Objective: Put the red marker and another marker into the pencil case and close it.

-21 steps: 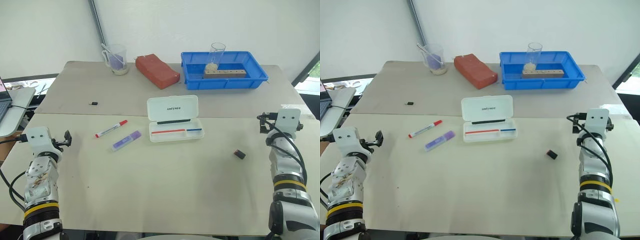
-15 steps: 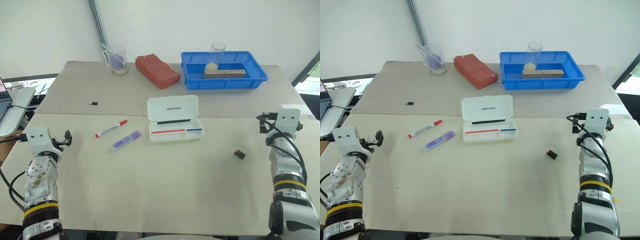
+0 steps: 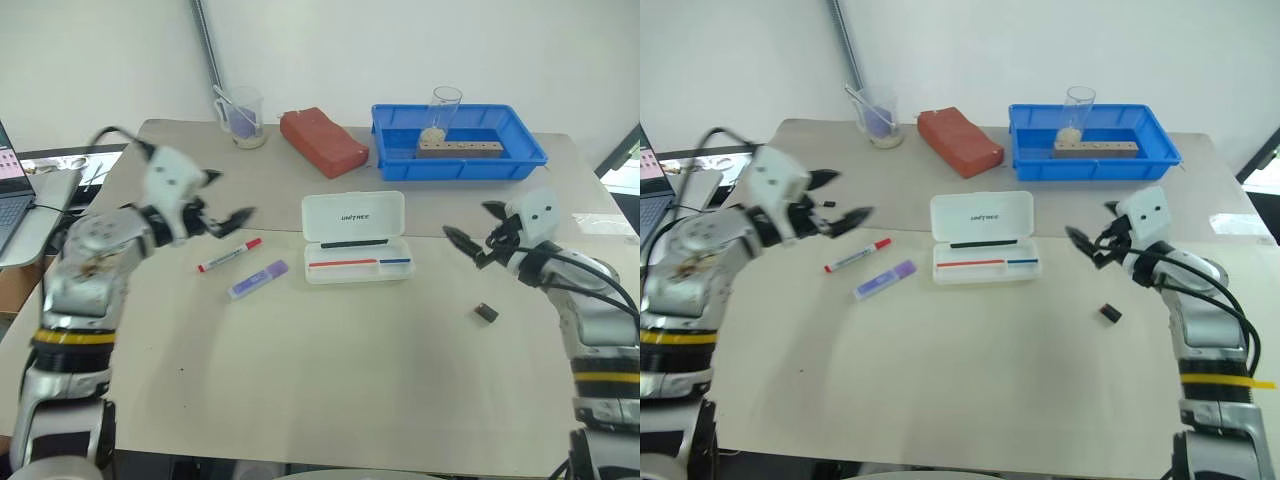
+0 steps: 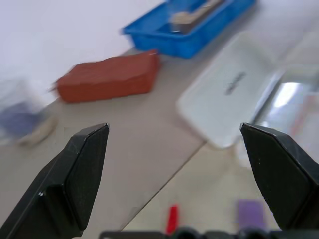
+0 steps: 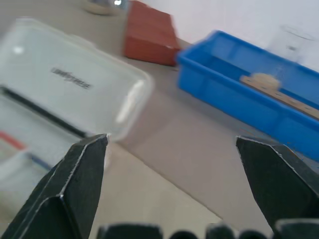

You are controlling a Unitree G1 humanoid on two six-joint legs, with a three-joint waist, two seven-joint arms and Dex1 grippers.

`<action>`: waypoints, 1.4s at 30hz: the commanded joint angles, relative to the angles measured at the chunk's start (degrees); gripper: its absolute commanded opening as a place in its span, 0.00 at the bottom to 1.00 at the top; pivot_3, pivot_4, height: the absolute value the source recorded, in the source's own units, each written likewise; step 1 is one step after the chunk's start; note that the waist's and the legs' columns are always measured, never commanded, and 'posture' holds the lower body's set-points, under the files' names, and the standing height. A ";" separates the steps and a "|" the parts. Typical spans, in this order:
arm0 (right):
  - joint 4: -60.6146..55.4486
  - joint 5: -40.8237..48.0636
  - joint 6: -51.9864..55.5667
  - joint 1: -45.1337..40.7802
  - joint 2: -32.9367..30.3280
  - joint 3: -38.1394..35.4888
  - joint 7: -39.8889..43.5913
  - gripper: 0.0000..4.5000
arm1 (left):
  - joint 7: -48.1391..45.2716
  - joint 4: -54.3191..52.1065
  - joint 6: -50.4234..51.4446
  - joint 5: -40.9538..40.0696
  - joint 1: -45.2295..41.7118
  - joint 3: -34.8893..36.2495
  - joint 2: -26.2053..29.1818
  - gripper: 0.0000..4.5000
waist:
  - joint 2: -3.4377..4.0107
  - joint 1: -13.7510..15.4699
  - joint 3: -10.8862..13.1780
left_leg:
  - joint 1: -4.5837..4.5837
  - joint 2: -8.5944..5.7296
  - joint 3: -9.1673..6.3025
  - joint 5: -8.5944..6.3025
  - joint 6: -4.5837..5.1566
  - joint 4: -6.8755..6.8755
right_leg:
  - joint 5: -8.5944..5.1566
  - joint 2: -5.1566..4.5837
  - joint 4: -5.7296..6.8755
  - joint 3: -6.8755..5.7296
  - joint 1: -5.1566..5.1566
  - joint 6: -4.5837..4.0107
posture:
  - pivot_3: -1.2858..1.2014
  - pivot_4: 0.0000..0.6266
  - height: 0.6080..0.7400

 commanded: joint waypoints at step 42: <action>-31.25 12.18 21.14 10.76 -6.33 0.29 4.76 1.00 | -18.24 0.98 -14.10 17.15 8.30 -20.72 -10.58 0.00 | -0.18 -0.06 0.15 | -0.21 0.02 -0.28 -0.02 0.07 0.19 | -0.02 0.17 0.03 -0.01 -0.09 0.02 | 0.52 0.24 1.00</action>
